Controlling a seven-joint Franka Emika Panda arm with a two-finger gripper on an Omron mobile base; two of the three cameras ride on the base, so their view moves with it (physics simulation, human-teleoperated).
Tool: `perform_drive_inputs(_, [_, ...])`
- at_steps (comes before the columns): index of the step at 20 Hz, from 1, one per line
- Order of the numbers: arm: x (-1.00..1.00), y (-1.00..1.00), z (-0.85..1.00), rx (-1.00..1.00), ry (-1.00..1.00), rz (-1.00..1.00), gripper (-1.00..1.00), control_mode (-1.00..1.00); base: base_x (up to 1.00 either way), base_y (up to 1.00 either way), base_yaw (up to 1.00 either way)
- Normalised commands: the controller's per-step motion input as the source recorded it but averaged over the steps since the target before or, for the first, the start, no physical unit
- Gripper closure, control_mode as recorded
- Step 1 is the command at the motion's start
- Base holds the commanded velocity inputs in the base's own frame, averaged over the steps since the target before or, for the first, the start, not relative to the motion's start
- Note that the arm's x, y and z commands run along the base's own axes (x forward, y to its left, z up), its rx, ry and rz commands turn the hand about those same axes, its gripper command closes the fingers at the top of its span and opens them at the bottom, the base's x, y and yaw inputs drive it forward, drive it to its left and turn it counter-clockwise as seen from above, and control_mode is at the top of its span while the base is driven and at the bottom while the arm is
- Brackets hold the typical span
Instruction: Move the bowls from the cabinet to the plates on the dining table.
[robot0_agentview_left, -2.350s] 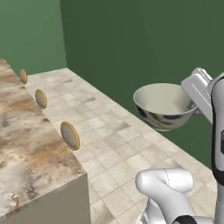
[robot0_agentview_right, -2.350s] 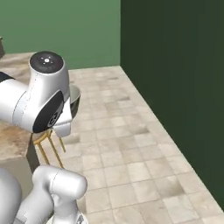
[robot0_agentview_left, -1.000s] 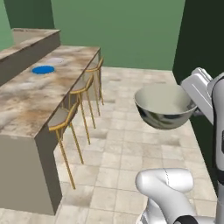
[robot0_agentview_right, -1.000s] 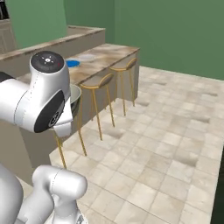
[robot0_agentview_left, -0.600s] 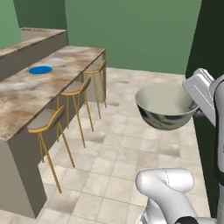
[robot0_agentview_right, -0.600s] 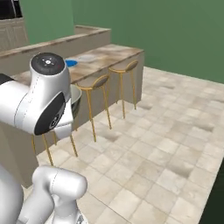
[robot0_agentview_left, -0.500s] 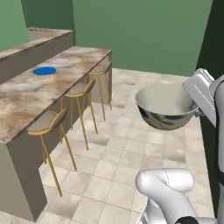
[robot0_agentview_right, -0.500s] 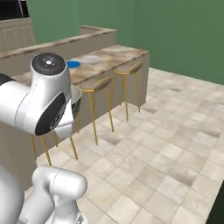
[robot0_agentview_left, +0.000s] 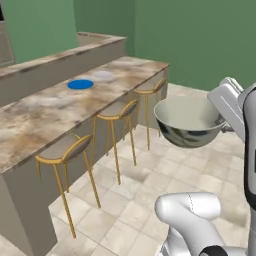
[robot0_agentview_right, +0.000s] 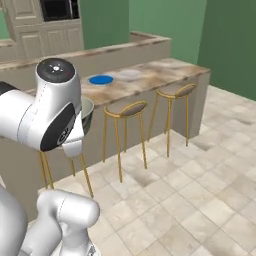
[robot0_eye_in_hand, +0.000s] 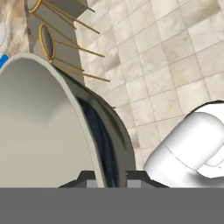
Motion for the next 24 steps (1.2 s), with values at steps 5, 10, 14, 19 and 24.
perform_drive_inputs(5, [0.00, 0.00, 0.00, 0.00, 0.00, 0.00, 1.00, 1.00, 0.73, -0.43, 0.52])
perform_drive_inputs(10, [0.00, 0.00, 0.00, 0.00, 0.00, 0.00, 1.00, 1.00, 0.72, -0.48, 0.52])
perform_drive_inputs(14, [0.00, 0.00, 0.00, 0.00, 0.00, 0.00, 1.00, 1.00, 0.54, -0.75, 0.44])
perform_drive_inputs(19, [0.00, 0.00, 0.00, 0.00, 0.00, 0.00, 1.00, 1.00, 0.44, -0.89, 0.31])
perform_drive_inputs(24, [0.00, 0.00, 0.00, 0.00, 0.00, 0.00, 1.00, 1.00, 0.39, -0.88, 0.20])
